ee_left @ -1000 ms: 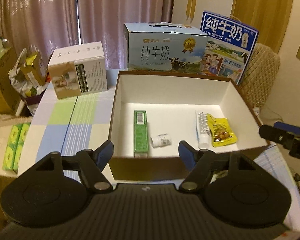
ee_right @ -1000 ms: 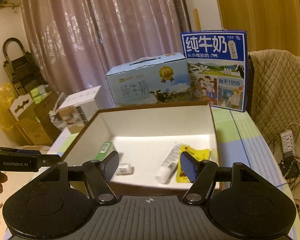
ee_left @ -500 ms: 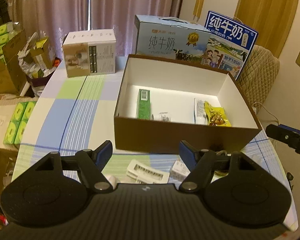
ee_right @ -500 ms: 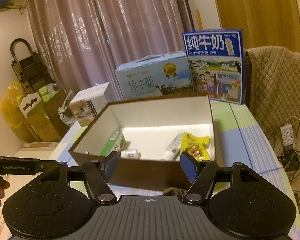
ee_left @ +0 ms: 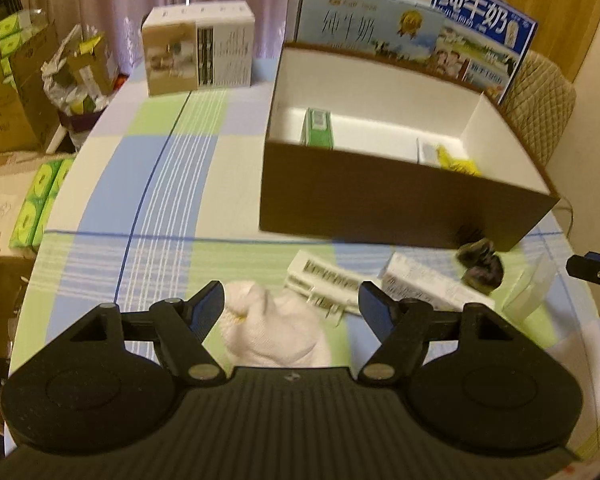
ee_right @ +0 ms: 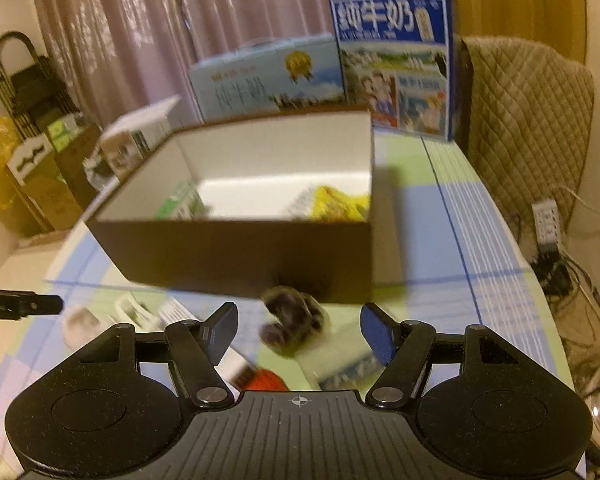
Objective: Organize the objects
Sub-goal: 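Withdraw both open tools up from the brown box, then move the left tool to the white knitted cloth while the right tool approaches the clear plastic box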
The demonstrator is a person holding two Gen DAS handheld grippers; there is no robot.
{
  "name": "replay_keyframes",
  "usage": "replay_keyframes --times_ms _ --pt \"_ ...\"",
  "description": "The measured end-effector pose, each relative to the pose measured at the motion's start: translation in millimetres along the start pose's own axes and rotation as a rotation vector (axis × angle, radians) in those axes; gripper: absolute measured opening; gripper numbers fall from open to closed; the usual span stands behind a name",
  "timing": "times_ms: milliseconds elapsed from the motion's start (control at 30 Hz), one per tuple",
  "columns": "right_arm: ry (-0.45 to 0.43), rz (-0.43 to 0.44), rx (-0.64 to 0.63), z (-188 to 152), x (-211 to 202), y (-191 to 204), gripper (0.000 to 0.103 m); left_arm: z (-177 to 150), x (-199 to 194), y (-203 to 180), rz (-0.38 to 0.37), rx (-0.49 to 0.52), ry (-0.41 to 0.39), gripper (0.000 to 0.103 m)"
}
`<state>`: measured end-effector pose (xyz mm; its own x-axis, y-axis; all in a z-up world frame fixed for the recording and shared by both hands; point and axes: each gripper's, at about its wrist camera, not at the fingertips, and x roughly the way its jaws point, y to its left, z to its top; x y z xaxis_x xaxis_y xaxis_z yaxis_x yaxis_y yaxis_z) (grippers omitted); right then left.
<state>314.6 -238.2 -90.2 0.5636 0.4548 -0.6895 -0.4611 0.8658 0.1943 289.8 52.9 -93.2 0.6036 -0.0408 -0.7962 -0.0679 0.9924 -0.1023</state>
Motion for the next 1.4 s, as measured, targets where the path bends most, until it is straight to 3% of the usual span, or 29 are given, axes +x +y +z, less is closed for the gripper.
replay_keyframes --times_ms 367,700,933,1000,1067,1133,1400 --pt "0.113 -0.126 0.077 -6.4 37.2 -8.4 0.065 -3.3 17.6 6.5 0.026 0.012 0.038 0.073" --pt "0.13 -0.132 0.214 -0.7 54.8 -29.3 0.065 -3.9 28.2 5.4 0.035 0.025 0.067 0.074" --pt "0.156 -0.157 0.188 -2.9 67.1 -29.6 0.064 -9.8 35.6 -2.0 0.019 0.06 0.1 0.077" --pt "0.166 -0.155 0.171 -4.1 68.0 -31.3 0.059 -13.3 38.3 -6.7 0.007 0.08 0.117 0.078" --pt "0.183 -0.143 0.151 -5.0 68.5 -33.1 0.041 -16.8 41.3 -11.0 0.003 0.102 0.129 0.081" --pt "0.203 -0.138 0.128 -6.4 68.9 -34.3 0.032 -19.5 45.1 -14.4 0.008 0.125 0.141 0.081" --pt "0.241 -0.14 0.055 -11.1 64.5 -36.5 0.028 -21.4 67.0 -10.6 0.071 0.152 0.173 0.086"
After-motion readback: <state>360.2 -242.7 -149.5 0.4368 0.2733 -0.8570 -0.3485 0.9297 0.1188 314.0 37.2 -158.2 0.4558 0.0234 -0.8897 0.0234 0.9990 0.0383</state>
